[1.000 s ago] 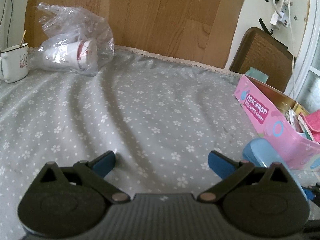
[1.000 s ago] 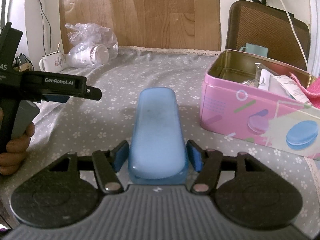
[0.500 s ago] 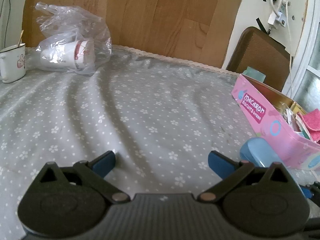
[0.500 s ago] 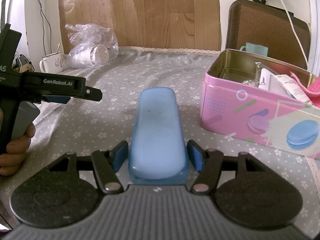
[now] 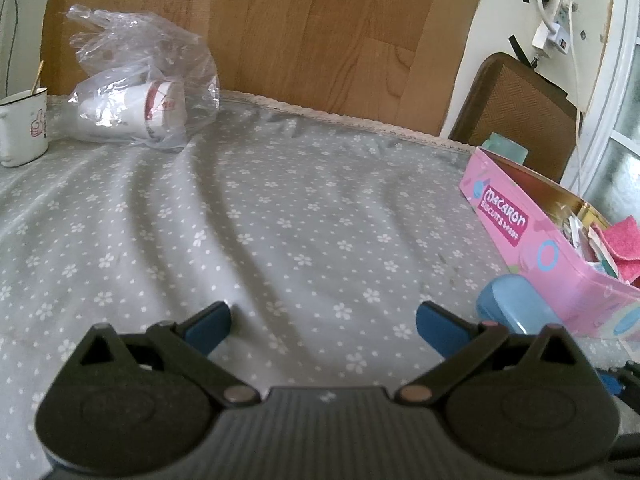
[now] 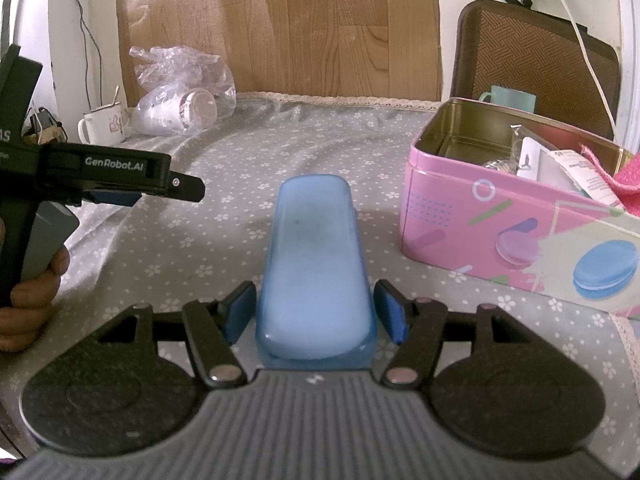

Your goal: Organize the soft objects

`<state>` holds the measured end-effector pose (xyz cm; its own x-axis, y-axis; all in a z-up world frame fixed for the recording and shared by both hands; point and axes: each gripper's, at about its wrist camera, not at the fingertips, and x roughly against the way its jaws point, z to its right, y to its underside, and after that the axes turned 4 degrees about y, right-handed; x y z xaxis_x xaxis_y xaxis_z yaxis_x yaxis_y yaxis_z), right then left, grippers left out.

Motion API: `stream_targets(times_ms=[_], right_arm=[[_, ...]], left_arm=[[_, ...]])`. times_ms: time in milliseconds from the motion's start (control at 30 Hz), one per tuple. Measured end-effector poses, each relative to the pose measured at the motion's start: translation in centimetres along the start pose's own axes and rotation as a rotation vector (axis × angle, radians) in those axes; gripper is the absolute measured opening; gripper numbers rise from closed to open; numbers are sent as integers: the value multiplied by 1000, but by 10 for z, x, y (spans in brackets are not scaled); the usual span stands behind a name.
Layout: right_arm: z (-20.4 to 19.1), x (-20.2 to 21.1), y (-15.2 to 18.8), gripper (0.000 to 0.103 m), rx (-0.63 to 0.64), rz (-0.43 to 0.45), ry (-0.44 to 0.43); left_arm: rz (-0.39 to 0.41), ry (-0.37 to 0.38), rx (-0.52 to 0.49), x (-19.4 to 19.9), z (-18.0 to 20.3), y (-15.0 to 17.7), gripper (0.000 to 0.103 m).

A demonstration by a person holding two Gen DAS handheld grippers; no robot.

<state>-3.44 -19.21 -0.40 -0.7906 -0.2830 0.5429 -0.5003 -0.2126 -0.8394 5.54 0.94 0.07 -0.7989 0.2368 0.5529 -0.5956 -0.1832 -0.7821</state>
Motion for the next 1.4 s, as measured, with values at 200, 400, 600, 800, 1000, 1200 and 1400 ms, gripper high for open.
stream_targets(times_ms=[200,400,600,800,1000,1200,1400], right_arm=[[-2,1,0,57,15,5,16],[1,7,4,57,-86,7,-26],[-8,16,10,57,-84,16,-44],[-5,18,9,57,-110,15,-56],[-4,18,9,57,-128,10,-59],[-5,19,9,57,-128,9,-70],[-10,22,11,56,-156,14,-107]], left_arm=[[-11,12,-9,-1,1,0,102],[-31,35,-27,-3,1,-1,103],[-37,69,-17,-1,-2,-1,102],[-42,55,-36,-1,0,0,103],[-45,54,-37,-1,0,0,103],[-86,113,-19,6,5,-1,103],[-184,265,83,12,19,-3,103]])
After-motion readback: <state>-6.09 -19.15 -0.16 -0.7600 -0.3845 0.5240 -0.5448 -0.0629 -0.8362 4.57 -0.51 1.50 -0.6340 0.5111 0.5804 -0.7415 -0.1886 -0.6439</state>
